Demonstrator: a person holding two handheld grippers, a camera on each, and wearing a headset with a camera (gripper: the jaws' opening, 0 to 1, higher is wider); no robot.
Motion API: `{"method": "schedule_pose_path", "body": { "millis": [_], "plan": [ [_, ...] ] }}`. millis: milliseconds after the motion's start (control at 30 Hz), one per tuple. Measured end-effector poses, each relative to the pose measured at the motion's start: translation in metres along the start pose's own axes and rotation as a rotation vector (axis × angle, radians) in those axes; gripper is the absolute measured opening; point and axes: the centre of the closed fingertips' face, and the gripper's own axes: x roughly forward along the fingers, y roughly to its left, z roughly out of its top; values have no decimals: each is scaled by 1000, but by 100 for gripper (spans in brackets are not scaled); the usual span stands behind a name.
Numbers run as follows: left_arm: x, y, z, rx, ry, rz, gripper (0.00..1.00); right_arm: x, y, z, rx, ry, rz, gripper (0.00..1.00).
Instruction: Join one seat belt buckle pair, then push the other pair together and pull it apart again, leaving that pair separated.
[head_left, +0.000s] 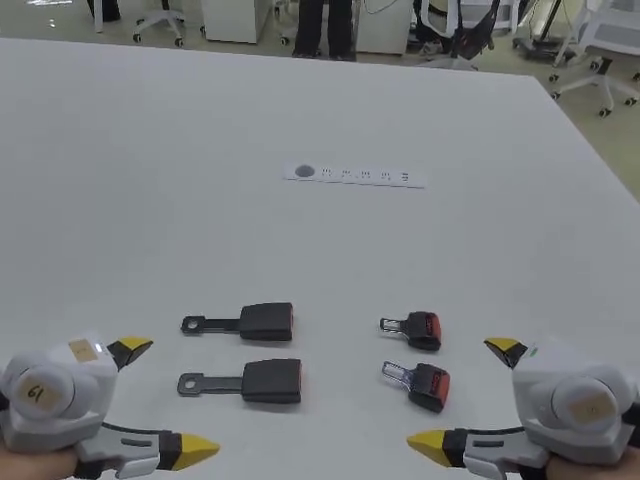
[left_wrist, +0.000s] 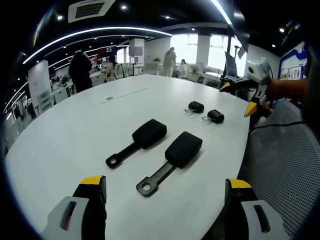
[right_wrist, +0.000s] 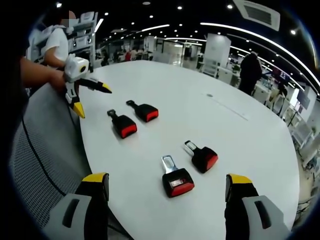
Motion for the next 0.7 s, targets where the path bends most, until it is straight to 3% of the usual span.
{"method": "schedule_pose_path", "body": {
  "millis": [700],
  "plan": [
    [0,1,-3,5,2,-5,99,1,-2,-1,-7,11,2,97]
  ]
}}
